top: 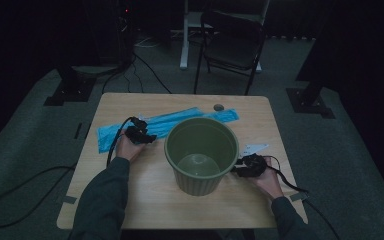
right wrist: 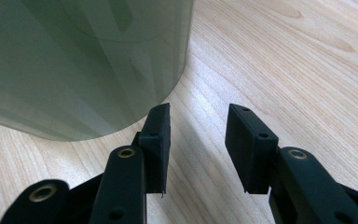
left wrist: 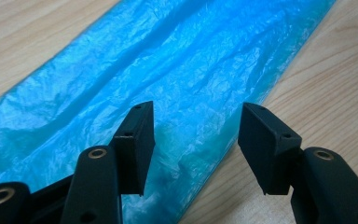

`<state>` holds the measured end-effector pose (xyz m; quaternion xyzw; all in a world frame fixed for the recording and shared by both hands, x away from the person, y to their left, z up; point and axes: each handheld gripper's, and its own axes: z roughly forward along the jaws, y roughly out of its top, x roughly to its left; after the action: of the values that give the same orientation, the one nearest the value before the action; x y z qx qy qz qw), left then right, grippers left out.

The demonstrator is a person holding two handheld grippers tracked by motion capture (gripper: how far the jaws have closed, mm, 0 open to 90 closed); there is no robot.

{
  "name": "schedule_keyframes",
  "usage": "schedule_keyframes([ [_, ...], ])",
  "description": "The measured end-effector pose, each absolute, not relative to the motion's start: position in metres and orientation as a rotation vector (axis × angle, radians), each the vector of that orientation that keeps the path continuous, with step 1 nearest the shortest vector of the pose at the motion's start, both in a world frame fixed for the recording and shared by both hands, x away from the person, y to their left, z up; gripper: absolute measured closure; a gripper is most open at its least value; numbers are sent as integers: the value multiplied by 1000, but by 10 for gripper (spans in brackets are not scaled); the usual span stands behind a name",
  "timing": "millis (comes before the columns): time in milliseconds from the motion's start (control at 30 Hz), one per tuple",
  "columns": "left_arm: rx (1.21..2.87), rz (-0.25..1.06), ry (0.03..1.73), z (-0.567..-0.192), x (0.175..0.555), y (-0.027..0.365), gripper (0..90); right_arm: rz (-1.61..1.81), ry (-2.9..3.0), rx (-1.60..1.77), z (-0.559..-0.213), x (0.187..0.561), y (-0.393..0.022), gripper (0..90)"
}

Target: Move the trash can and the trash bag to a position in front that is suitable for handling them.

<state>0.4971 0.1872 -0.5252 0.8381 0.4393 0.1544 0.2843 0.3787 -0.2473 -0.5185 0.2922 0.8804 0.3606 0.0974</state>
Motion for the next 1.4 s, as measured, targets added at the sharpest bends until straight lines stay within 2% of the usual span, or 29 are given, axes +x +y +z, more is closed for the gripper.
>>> schedule_keyframes([
  [233, 2245, 403, 1208, -526, 502, 186, 489, 1066, 2614, 863, -519, 378, -247, 601],
  [400, 2240, 417, 1227, -525, 502, 188, 629, 1060, 2618, 856, -520, 378, -246, 599],
  [433, 2245, 414, 1224, -525, 502, 188, 629, 1058, 2620, 857, -520, 378, -246, 599],
  [467, 2245, 412, 1220, -525, 501, 187, 690, 1055, 2622, 857, -520, 378, -246, 599],
  [533, 2257, 419, 1202, -524, 500, 186, 733, 1053, 2624, 859, -521, 378, -246, 599],
  [833, 2252, 381, 1189, -525, 499, 187, 812, 1049, 2629, 856, -521, 378, -245, 598],
  [867, 2248, 369, 1191, -525, 498, 187, 868, 1047, 2630, 855, -522, 378, -245, 597],
  [900, 2247, 358, 1189, -525, 498, 188, 880, 1047, 2630, 854, -521, 378, -245, 597],
  [1167, 2249, 311, 1180, -524, 489, 194, 894, 1046, 2631, 861, -522, 378, -246, 598],
  [1400, 2269, 264, 1135, -524, 465, 200, 896, 1049, 2630, 863, -521, 378, -246, 598],
])
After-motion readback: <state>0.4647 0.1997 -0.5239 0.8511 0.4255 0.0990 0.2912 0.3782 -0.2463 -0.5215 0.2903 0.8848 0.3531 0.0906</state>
